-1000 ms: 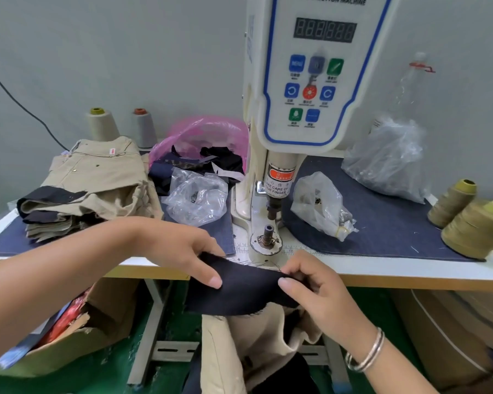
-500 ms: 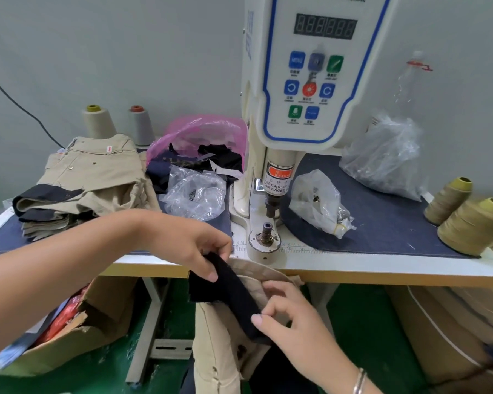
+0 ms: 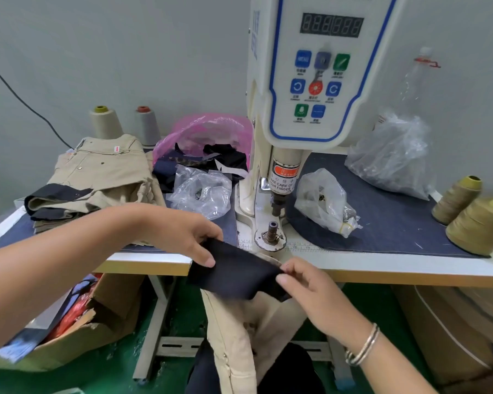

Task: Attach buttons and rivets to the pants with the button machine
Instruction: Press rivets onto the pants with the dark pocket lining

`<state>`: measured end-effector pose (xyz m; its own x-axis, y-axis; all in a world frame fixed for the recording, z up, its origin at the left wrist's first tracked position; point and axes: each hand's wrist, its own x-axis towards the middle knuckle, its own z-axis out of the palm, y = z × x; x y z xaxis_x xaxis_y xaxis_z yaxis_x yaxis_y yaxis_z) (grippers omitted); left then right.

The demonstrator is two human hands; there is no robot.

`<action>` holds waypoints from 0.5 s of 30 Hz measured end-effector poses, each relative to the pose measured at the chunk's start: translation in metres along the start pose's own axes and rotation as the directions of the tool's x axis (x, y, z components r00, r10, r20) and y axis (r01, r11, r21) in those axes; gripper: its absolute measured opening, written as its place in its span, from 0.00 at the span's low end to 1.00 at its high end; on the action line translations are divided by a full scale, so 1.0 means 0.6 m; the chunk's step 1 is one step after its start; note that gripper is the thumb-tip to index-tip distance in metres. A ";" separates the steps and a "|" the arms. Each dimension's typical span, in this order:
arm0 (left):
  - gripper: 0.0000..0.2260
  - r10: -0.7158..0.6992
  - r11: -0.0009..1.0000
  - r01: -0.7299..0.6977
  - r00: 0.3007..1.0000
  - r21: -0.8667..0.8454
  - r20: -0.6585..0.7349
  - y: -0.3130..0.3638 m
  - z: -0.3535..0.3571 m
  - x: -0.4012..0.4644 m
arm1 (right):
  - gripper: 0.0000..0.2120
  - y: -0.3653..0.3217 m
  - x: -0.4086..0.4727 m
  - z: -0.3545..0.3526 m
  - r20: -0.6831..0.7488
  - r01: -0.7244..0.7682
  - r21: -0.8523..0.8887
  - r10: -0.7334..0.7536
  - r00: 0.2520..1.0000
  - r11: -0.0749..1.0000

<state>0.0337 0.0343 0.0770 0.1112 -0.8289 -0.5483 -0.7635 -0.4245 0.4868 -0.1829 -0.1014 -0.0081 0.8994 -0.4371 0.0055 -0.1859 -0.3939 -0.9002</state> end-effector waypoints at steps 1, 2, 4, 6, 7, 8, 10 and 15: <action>0.02 -0.020 1.000 0.020 1.000 0.015 -0.008 -0.004 -0.001 0.002 | 0.06 -0.004 0.003 -0.009 0.001 -0.003 0.044 0.003 1.000 0.999; 0.04 -0.031 1.000 0.031 0.999 0.001 -0.017 -0.007 -0.002 0.004 | 0.06 -0.008 0.006 -0.018 0.002 -0.011 0.090 0.011 1.000 0.996; 0.04 -0.011 0.993 0.007 0.999 -0.117 -0.036 -0.011 -0.002 0.004 | 0.08 -0.018 0.013 -0.035 -0.003 -0.029 0.180 0.030 1.000 0.983; 0.05 0.040 0.951 -0.058 0.997 -0.304 -0.066 -0.016 -0.004 0.003 | 0.11 -0.028 0.020 -0.051 -0.026 -0.019 0.210 0.025 0.999 0.978; 0.07 0.070 0.921 -0.094 0.995 -0.377 -0.078 -0.017 -0.005 0.002 | 0.12 -0.032 0.024 -0.057 -0.041 -0.005 0.203 0.014 0.999 0.979; 0.08 0.105 0.897 -0.127 0.992 -0.423 -0.076 -0.017 -0.005 -0.001 | 0.12 -0.035 0.027 -0.061 -0.059 0.010 0.204 0.002 0.998 0.979; 0.07 0.155 0.877 -0.156 0.987 -0.454 -0.040 -0.016 -0.003 -0.001 | 0.11 -0.040 0.032 -0.069 -0.095 0.027 0.248 -0.003 0.995 0.968; 0.12 0.035 0.886 -0.071 0.996 -0.459 -0.087 -0.014 -0.007 0.012 | 0.13 -0.053 0.042 -0.088 -0.114 0.030 0.312 0.006 0.994 0.950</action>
<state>0.0437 0.0303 0.0718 0.1393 -0.8718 -0.4696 -0.3920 -0.4840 0.7824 -0.1751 -0.1426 0.0438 0.8475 -0.5284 0.0497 -0.0261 -0.1350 -0.9905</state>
